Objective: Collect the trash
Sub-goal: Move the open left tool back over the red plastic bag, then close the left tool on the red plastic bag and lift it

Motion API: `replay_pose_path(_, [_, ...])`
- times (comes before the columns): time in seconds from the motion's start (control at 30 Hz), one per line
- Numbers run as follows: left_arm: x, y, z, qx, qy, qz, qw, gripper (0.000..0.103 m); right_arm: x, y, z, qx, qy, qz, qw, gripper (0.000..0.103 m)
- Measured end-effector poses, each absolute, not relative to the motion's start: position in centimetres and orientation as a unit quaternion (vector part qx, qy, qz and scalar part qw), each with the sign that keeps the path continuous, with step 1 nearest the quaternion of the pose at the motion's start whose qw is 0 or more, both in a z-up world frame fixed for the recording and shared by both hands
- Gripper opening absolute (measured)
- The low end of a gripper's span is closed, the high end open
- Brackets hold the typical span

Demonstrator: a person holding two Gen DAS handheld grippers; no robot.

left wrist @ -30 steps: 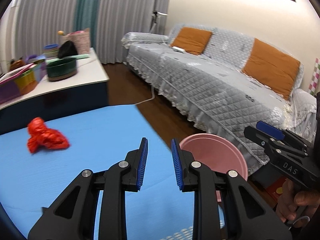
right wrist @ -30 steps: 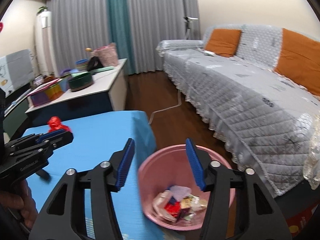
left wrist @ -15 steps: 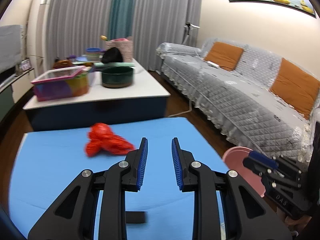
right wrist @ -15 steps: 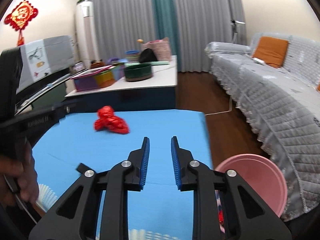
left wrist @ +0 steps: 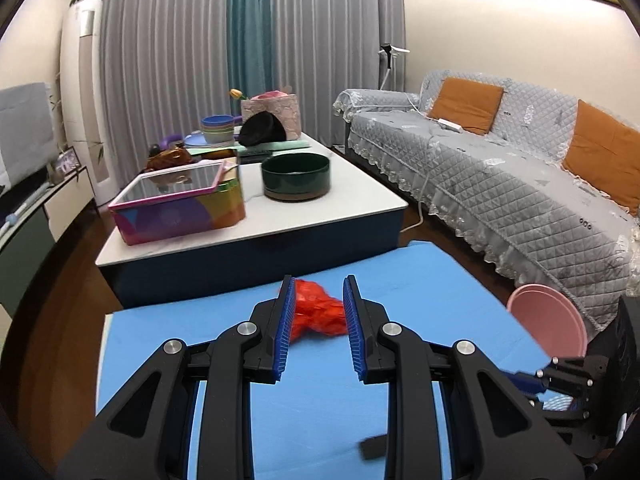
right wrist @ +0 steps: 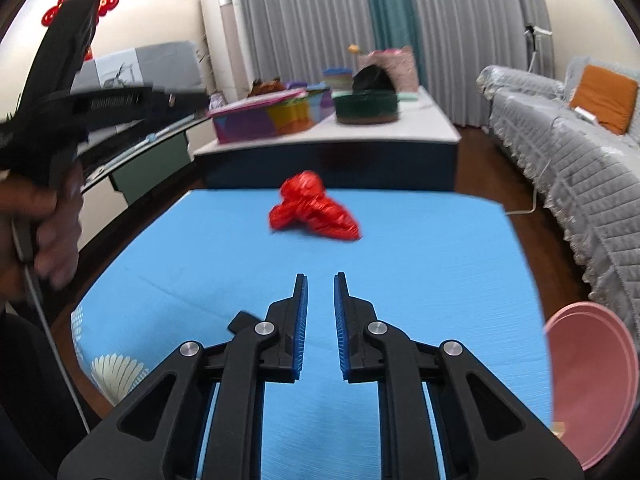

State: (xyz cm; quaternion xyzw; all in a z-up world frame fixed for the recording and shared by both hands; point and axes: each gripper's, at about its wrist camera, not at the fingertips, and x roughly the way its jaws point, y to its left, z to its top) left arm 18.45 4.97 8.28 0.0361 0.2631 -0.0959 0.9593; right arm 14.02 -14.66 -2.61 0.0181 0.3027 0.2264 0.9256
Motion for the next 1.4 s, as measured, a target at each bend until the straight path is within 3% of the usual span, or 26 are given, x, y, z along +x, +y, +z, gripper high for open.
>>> replay_pose_path(0.2, [20.6, 9.1, 4.5, -0.055, 0.299, -0.06, 0.951, 0.023, 15.8, -13.3, -6.2, 0.052, 0.363, 0.234, 0.9, 0.021])
replay_pose_path(0.37, [21.2, 9.1, 3.9, -0.034, 0.295, -0.05, 0.954, 0.023, 17.4, -12.6, -8.8, 0.086, 0.41, 0.247, 0.874, 0.037])
replay_pose_path(0.6, [22.6, 8.6, 2.5, -0.024, 0.311, -0.053, 0.949, 0.023, 17.7, -10.7, -10.0, 0.082, 0.434, 0.285, 0.851, 0.039])
replay_pose_path(0.87, [24.9, 7.6, 1.0, -0.026, 0.328, -0.061, 0.942, 0.023, 17.4, -9.9, -10.0, 0.046, 0.43, 0.297, 0.851, 0.009])
replay_pose_path(1.2, [27.9, 5.1, -1.1, -0.01, 0.345, -0.067, 0.936, 0.024, 18.6, -14.1, -8.4, 0.05, 0.389, 0.218, 0.894, 0.006])
replay_pose_path(1.23, [28.3, 4.9, -1.2, -0.01, 0.347, -0.067, 0.935, 0.026, 18.9, -14.7, -8.5, 0.055, 0.39, 0.206, 0.896, 0.006])
replay_pose_path(1.37, [29.7, 4.3, -2.2, -0.017, 0.358, -0.062, 0.931, 0.058, 19.7, -16.4, -9.1, 0.065, 0.4, 0.173, 0.898, 0.007])
replay_pose_path(1.4, [30.2, 4.2, -2.5, -0.019, 0.362, -0.061, 0.93, 0.058, 19.8, -16.7, -9.2, 0.066, 0.401, 0.168, 0.898, 0.007])
